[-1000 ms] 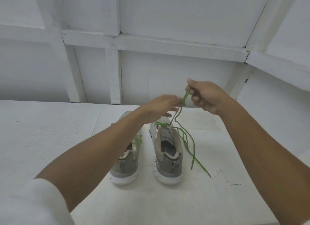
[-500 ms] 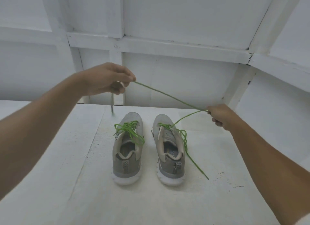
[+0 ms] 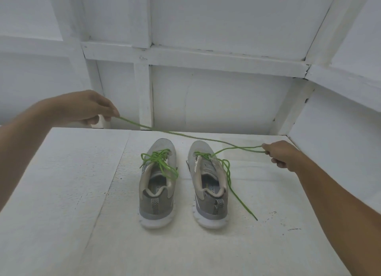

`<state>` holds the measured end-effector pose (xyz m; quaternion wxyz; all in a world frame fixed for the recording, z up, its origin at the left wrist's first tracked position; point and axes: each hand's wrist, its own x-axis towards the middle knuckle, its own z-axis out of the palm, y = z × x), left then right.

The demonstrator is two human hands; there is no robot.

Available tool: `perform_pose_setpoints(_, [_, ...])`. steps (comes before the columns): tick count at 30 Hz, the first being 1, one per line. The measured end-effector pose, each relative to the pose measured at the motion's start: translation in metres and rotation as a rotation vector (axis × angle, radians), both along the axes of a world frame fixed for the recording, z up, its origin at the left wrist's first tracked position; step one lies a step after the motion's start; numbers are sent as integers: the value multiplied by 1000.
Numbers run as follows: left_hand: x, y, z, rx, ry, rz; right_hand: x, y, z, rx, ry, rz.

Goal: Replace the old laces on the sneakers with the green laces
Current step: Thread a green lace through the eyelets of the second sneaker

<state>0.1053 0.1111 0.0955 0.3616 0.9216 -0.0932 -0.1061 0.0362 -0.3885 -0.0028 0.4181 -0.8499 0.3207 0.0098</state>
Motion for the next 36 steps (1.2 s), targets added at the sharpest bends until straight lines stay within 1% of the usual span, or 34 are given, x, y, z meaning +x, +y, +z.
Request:
perform_pose_setpoints(3, [-3, -14, 4, -131, 21, -14, -10, 10, 7, -44, 151, 187])
perform_pose_setpoints(6, [-10, -39, 13, -231, 42, -113, -15, 26, 20, -127, 278, 368])
perform_pose_setpoints(8, [-16, -61, 21, -216, -8, -211, -14, 38, 33, -258, 339, 443])
perform_pose_setpoints(10, [-22, -87, 29, -127, -99, -274, -13, 53, 50, -506, 391, 485])
perform_pose_setpoints(11, [-25, -101, 34, -83, -142, -299, -12, 60, 58, -646, 373, 489])
perform_pose_setpoints(12, [-28, -115, 38, -52, -183, -322, -12, 67, 65, -737, 292, 480])
perform_pose_setpoints(13, [-31, -128, 42, -29, -222, -342, -13, 77, 74, -751, 175, 446])
perform_pose_setpoints(15, [-37, -150, 49, 16, -286, -381, -18, 95, 88, -601, -108, 373])
perform_pose_setpoints(16, [-39, -159, 51, 39, -308, -401, -20, 104, 94, -512, -232, 393])
perform_pose_setpoints(18, [-41, -172, 54, 84, -336, -427, -25, 122, 101, -234, -441, 485])
perform_pose_setpoints(20, [-42, -179, 55, 105, -352, -440, -28, 135, 103, 42, -545, 546])
perform_pose_setpoints(21, [-41, -182, 55, 110, -353, -445, -29, 138, 103, 112, -551, 562])
perform_pose_setpoints(25, [-40, -186, 50, 112, -324, -462, -28, 143, 97, 182, -571, 549])
perform_pose_setpoints(29, [-35, -185, 40, 20, -245, -440, -24, 139, 90, 228, -620, 554])
perform_pose_setpoints(31, [-28, -181, 29, -5, -212, -383, -19, 133, 87, 267, -637, 473])
perform_pose_setpoints(33, [-21, -177, 8, 37, -166, -335, -11, 123, 87, 295, -643, 351])
perform_pose_setpoints(34, [-16, -177, -6, 57, -115, -310, -6, 116, 88, 266, -644, 298])
perform_pose_setpoints(36, [-10, -181, -39, 34, 64, -245, 6, 102, 94, 170, -671, 223])
